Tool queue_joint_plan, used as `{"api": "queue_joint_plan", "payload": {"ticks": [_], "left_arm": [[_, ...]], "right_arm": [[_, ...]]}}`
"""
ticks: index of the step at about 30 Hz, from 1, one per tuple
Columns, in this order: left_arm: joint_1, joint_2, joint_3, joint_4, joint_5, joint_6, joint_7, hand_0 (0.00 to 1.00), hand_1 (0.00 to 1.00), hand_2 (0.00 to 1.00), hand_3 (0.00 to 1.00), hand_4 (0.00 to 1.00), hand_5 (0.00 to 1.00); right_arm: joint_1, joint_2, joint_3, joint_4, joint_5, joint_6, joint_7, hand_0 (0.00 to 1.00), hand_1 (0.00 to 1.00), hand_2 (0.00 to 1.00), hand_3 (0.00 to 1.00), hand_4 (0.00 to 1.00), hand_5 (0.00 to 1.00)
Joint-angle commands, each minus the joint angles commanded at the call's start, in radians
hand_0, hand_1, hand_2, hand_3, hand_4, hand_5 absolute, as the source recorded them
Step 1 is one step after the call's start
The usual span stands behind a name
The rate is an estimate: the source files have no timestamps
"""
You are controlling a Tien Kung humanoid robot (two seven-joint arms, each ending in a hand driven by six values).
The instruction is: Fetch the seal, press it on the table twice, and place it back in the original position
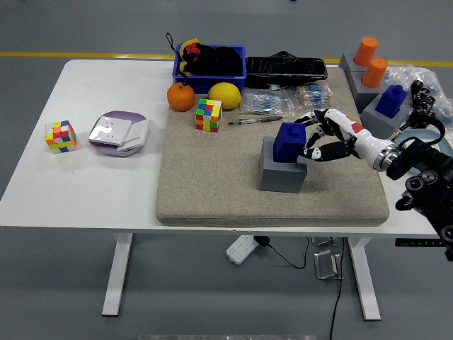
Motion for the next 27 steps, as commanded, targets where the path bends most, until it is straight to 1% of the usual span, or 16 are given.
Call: {"api": "queue_joint_plan", "payload": {"ticks": [7, 9, 18, 27], "left_arm": [[0.002, -0.001, -0.002, 0.0, 0.0, 0.0, 0.0, 0.817, 0.817, 0.788, 0.837, 0.805, 0.414], [0.002, -0.001, -0.003, 0.0, 0.001, 0.0, 0.0, 0.817, 0.817, 0.788, 0.837, 0.804, 0.416], [0.002, 0.001, -0.003, 0.001, -0.001, 0.0, 0.0, 0.817, 0.817, 0.787, 0.836, 0.806, 0.416], [0.001, -0.001, -0.001, 0.0, -0.001, 0.0, 0.0, 0.816, 0.817, 0.788, 0.836, 0.806, 0.416]], "right_arm": [[-0.009, -0.001, 0.002, 0.025, 0.006, 0.017, -0.031, 0.438, 0.346, 0.361, 0.391, 0.76, 0.002], [-0.01, -0.001, 0.003, 0.033, 0.01, 0.018, -0.038, 0.429, 0.34, 0.356, 0.39, 0.777, 0.002], [-0.016, 0.002, 0.01, 0.058, 0.015, 0.026, -0.077, 0.424, 0.339, 0.352, 0.39, 0.781, 0.002], [-0.011, 0.007, 0.007, 0.04, 0.012, 0.021, -0.087, 0.416, 0.337, 0.35, 0.389, 0.791, 0.002]]}}
